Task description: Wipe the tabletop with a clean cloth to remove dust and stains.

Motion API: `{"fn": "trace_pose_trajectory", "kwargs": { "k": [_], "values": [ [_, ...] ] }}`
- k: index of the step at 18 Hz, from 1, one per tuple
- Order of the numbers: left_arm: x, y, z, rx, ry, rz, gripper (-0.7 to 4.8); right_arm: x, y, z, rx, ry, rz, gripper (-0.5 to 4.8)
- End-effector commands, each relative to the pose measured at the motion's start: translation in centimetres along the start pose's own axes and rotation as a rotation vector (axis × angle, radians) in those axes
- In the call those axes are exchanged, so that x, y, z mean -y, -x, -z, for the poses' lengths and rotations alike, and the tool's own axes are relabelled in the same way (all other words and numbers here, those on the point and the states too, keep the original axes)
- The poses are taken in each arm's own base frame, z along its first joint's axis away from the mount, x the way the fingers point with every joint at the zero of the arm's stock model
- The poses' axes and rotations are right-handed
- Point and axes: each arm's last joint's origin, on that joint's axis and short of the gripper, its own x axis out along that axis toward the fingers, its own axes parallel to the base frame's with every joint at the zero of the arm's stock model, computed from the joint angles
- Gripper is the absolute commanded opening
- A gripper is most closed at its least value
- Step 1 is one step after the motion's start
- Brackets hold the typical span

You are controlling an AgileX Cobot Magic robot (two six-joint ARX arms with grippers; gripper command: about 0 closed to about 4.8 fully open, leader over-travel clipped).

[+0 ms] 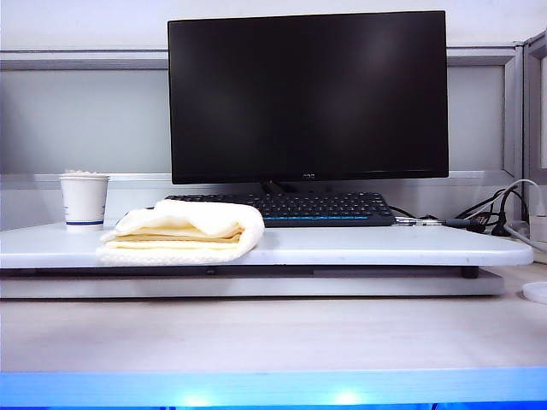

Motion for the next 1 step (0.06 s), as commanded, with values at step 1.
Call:
{"fn": "trace_pose_trajectory", "kwargs": {
  "k": [1],
  "values": [
    [0.02, -0.01, 0.21, -0.019, 0.001, 0.006, -0.05, -0.01, 0.03, 0.09, -0.009, -0.003, -0.005, -0.05]
  ]
}}
